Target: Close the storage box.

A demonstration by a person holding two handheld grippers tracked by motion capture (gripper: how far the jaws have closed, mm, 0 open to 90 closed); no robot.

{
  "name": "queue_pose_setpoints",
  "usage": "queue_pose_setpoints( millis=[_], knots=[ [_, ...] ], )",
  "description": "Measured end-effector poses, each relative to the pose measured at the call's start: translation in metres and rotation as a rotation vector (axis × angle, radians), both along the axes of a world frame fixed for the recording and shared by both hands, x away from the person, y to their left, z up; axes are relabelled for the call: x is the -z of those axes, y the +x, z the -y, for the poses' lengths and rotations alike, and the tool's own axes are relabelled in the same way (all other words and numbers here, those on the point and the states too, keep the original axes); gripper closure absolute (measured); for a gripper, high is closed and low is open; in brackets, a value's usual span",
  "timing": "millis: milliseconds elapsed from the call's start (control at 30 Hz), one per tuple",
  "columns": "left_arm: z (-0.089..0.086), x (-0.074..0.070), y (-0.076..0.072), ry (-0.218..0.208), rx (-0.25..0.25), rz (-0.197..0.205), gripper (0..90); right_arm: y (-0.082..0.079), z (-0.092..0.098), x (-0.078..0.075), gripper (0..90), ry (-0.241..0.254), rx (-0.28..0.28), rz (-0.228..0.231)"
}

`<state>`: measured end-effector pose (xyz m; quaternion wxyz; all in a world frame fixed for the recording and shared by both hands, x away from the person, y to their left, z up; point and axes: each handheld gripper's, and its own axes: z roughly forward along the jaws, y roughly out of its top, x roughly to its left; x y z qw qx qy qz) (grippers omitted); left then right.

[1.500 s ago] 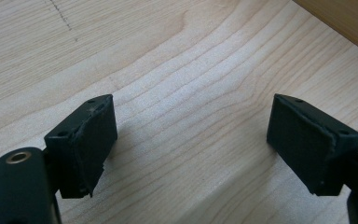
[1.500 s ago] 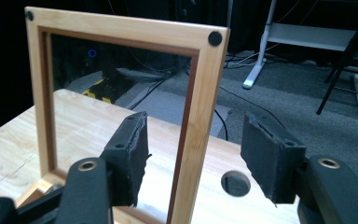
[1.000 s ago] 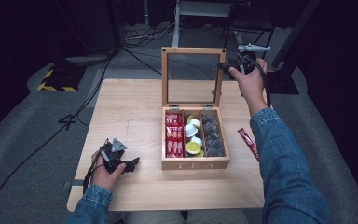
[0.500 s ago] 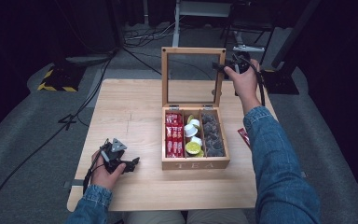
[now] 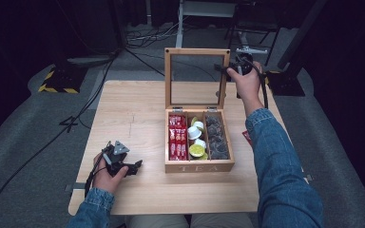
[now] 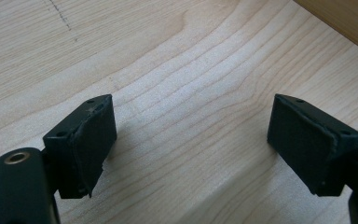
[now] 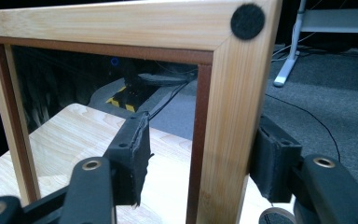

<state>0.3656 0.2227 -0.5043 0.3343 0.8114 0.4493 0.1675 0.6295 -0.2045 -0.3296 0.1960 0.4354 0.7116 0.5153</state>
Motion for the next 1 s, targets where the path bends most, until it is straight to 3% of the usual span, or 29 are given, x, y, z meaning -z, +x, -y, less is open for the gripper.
queue_pose_setpoints(
  millis=[233, 467, 833, 1000],
  knots=[
    [0.0, 0.0, 0.0, 0.002, 0.002, 0.001, 15.8, -0.01, 0.0, -0.008, 45.6, -0.037, -0.001, 0.01],
    [0.0, 0.0, 0.0, 0.002, 0.003, 0.002, 15.8, -0.027, 0.003, -0.011, 46.8, 0.0, -0.005, 0.035],
    [0.0, 0.0, 0.0, 0.005, 0.006, -0.002, 15.8, -0.075, 0.011, -0.021, 45.9, -0.026, -0.072, 0.077],
    [0.0, 0.0, 0.0, 0.005, 0.006, -0.003, 15.8, -0.097, 0.014, -0.024, 45.6, -0.063, -0.101, 0.083]
  ],
)
